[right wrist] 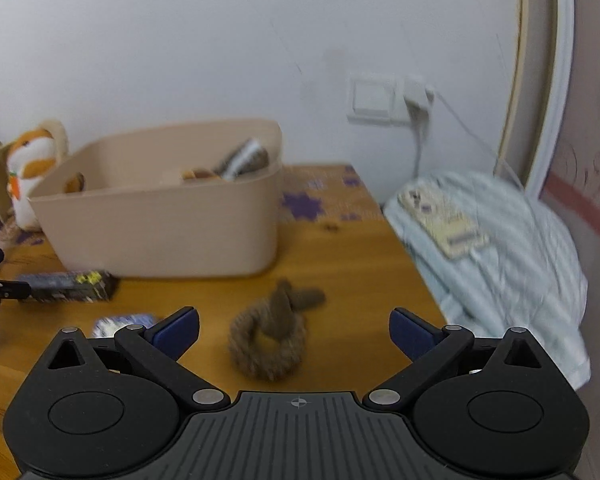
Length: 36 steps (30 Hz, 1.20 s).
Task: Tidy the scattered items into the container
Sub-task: 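Move the left gripper to the black star-printed box while the right approaches the antlered plush, then grasp the black box upright with the left gripper while the right grasps the antlered plush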
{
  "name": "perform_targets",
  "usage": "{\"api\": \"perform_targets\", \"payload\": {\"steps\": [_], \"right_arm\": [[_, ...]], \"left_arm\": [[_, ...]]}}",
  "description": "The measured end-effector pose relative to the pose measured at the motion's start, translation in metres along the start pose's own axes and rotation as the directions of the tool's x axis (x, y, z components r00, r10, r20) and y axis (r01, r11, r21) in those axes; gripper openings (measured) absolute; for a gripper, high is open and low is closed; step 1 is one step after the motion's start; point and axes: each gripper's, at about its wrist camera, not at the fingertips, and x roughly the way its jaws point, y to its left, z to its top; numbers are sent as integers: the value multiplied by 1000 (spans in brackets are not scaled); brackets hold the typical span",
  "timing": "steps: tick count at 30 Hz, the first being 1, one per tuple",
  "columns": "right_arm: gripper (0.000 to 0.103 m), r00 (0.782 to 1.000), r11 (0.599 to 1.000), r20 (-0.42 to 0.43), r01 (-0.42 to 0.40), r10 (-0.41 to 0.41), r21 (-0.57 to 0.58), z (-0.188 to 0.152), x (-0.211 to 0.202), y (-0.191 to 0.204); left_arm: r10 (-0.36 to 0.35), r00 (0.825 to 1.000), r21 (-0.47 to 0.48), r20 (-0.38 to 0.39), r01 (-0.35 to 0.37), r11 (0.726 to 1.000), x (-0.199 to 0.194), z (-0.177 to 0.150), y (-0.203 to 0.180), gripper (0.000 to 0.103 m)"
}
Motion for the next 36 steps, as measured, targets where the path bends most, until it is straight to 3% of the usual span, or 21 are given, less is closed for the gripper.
{"api": "perform_targets", "payload": {"steps": [11, 22, 27, 30, 31, 32, 34, 36], "right_arm": [[102, 995, 995, -57, 81, -84, -51, -7, 43, 6], [101, 992, 1000, -124, 20, -19, 2, -9, 73, 10], [93, 989, 1000, -147, 2, 2, 30, -8, 82, 10], [89, 990, 999, -143, 3, 3, 41, -9, 84, 8], [87, 990, 999, -143, 6, 0, 41, -8, 84, 8], [81, 990, 999, -141, 6, 0, 41, -8, 84, 7], [68, 991, 999, -137, 11, -6, 34, -7, 81, 7], [48, 991, 1000, -136, 17, -13, 23, -7, 78, 6]], "left_arm": [[-84, 996, -18, 5, 84, 996, 40, -3, 12, 86], [-172, 985, 15, 21, 171, 985, 49, 6, 2, 88], [-207, 978, 49, 27, 205, 977, 48, 5, -13, 88], [-227, 973, 64, 38, 225, 972, 43, 4, -21, 76], [-241, 970, 61, 39, 238, 969, 41, 4, -22, 65], [-258, 966, 55, 37, 256, 965, 39, 4, -23, 54], [-270, 962, 56, 36, 268, 962, 35, 3, -27, 46], [-260, 965, 66, 38, 257, 964, 33, 2, -30, 43]]}}
